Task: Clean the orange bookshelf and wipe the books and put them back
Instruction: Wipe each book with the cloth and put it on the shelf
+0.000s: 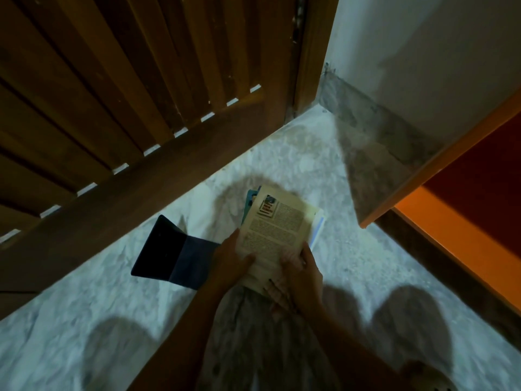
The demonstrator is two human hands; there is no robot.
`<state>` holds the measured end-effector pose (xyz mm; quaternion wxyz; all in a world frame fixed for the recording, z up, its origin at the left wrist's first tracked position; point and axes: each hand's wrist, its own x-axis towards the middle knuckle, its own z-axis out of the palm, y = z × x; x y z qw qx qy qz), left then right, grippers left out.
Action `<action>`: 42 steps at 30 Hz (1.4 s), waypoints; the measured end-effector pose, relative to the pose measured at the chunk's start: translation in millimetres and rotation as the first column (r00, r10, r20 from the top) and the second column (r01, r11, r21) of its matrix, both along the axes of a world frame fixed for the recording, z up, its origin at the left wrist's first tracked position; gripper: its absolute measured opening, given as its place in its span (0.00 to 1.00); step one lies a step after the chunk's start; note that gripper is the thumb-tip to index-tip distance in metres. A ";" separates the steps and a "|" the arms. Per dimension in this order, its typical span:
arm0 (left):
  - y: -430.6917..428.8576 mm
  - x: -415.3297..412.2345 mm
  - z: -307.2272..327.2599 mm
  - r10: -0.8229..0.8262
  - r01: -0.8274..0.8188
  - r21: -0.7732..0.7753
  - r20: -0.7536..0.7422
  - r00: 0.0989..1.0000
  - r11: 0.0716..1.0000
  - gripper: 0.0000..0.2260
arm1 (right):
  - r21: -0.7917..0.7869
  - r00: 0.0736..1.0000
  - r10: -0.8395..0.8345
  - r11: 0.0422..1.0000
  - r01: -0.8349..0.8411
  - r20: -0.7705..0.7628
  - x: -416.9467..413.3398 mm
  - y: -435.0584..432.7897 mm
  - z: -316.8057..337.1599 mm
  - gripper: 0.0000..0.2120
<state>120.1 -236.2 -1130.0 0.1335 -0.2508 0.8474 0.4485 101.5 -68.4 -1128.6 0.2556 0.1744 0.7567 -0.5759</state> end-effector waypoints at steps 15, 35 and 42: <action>-3.9 39.0 -14.1 0.182 -0.192 0.112 0.094 0.979 0.975 0.29 | -0.023 0.997 -0.016 1.000 0.014 -0.079 27.9 -3.8 -1.0 0.18; -0.2 23.4 20.0 0.333 -0.274 0.489 -0.036 0.942 0.828 0.22 | -0.195 0.996 -0.049 0.980 0.033 -0.076 19.3 6.8 0.4 0.15; 9.9 19.2 61.1 0.351 -0.221 0.530 -0.157 0.923 0.819 0.19 | 0.024 0.986 0.080 0.997 -0.078 -0.147 1.0 3.3 42.1 0.08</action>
